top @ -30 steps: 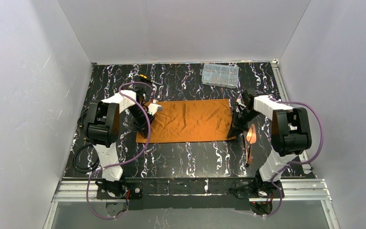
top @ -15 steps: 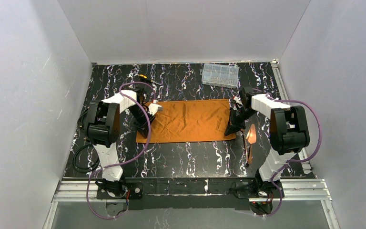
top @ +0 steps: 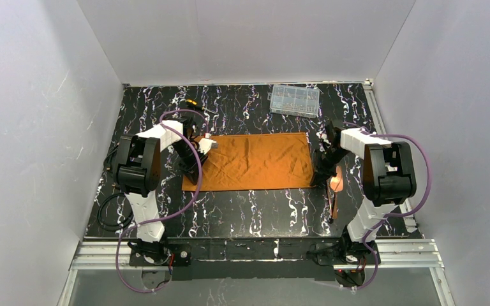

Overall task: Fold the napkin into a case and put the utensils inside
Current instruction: Smooth out the rectangle-folded napkin at the center of the board.

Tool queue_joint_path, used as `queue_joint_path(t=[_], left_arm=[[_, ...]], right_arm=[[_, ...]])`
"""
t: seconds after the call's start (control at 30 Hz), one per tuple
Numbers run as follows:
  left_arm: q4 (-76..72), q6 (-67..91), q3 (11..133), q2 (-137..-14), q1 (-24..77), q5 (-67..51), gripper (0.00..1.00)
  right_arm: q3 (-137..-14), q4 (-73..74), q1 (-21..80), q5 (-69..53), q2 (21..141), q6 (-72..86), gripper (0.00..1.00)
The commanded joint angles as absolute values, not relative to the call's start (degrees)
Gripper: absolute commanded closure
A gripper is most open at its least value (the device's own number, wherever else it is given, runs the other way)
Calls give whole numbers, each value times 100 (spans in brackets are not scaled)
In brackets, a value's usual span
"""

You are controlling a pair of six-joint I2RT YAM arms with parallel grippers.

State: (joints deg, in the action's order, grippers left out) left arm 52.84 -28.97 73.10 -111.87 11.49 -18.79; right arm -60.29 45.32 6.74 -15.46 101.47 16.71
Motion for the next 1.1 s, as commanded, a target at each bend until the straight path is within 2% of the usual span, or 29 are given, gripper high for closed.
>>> queue_joint_path(t=[0.0, 0.2, 0.33, 0.57, 0.7, 0.77, 0.93, 1.07], left_arm=[[5010, -3079, 7254, -11325, 1134, -1315, 99], [5010, -3092, 7242, -11320, 1134, -1323, 99], [5010, -3101, 7251, -11305, 1134, -1327, 99], [5027, -3066, 7281, -11272, 1134, -1381, 99], [5143, -2990, 7442, -11193, 1134, -1523, 95], [5229, -2940, 7564, -11132, 1140, -1563, 88], [5525, -2841, 7899, -11065, 1160, -1764, 84], [5653, -2738, 8036, -10951, 1160, -1941, 76]], right_arm=[[-5985, 4732, 647, -1146, 10140, 1681, 99], [-5968, 4802, 643, -687, 10056, 1749, 99], [-6299, 4920, 644, -1168, 9795, 1790, 98], [-7345, 4872, 648, -1550, 9610, 2015, 61], [-7602, 4260, 648, -1253, 9850, 2046, 47], [-7794, 3996, 648, -1016, 10051, 1960, 43], [-8298, 3411, 649, -725, 10765, 1920, 41], [-8582, 3289, 644, -604, 11200, 1974, 41]])
